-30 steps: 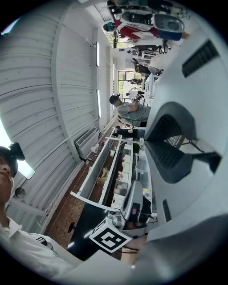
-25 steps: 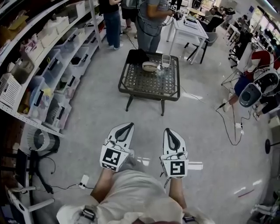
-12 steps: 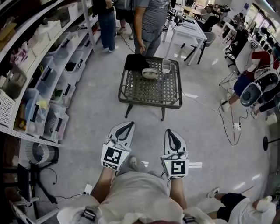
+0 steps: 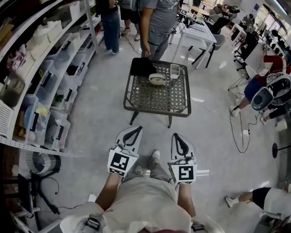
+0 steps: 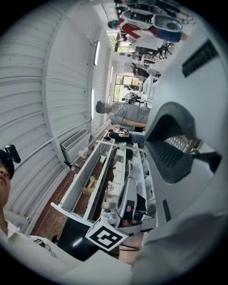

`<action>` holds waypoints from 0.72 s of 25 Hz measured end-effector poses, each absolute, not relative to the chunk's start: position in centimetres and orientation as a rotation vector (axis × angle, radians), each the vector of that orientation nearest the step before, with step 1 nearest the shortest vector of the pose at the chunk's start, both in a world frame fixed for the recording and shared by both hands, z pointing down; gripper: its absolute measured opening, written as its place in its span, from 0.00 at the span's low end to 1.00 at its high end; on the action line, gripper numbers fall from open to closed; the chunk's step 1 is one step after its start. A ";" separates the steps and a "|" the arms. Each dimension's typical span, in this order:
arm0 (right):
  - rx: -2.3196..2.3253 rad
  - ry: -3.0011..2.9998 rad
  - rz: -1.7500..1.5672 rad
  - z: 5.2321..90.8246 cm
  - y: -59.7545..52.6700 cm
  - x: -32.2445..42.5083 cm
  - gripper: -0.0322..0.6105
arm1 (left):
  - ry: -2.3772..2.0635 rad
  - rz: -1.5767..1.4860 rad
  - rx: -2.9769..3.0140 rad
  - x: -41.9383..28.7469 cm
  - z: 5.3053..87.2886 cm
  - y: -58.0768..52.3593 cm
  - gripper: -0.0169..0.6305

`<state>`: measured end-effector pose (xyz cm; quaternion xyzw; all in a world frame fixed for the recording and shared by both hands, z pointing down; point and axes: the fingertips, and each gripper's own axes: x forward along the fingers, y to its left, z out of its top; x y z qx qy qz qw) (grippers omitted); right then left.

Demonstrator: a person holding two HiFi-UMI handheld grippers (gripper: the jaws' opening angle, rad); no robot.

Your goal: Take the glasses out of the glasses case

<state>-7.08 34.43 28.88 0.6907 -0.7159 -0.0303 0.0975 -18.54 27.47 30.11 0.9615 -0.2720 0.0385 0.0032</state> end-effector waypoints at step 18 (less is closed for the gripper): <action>2.029 -2.193 -0.028 30.8 23.8 1.7 0.06 | -0.904 0.206 3.007 -9.8 31.5 18.0 0.04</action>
